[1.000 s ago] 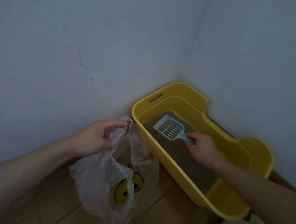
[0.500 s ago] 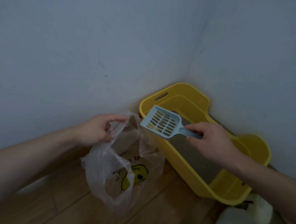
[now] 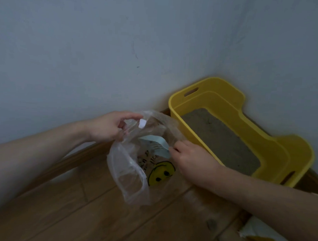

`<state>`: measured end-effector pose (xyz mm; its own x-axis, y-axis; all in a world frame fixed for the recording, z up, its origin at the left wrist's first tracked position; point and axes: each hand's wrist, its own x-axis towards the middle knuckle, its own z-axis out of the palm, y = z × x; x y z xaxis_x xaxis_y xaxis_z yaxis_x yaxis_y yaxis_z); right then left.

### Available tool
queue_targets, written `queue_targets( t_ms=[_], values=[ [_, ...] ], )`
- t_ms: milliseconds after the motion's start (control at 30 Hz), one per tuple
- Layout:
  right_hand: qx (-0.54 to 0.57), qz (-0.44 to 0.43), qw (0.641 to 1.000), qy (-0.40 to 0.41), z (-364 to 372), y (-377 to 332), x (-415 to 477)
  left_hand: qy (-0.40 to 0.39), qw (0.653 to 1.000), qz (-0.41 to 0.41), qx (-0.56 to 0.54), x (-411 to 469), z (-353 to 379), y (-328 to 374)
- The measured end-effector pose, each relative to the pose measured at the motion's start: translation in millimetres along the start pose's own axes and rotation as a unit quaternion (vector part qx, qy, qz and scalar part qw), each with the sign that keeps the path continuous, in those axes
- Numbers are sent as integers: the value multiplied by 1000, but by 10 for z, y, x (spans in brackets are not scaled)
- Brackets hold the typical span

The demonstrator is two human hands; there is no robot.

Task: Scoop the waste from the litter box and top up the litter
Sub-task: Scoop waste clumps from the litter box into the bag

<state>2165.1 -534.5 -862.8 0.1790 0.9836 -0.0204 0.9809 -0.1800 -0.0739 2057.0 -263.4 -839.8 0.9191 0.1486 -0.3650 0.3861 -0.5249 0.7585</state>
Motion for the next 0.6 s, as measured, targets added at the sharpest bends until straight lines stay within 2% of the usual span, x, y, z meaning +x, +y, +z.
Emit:
queue_targets(
  t_ms=[133, 300, 600],
  values=[
    [-34, -33, 999, 2, 31, 14, 34, 0, 1000, 1, -18, 8, -12, -41],
    [-52, -50, 996, 50, 69, 108, -29, 6, 1000, 3, -21, 20, -5, -24],
    [86, 70, 979, 168, -214, 251, -240, 17, 999, 20, -32, 55, 8, 28]
  ],
)
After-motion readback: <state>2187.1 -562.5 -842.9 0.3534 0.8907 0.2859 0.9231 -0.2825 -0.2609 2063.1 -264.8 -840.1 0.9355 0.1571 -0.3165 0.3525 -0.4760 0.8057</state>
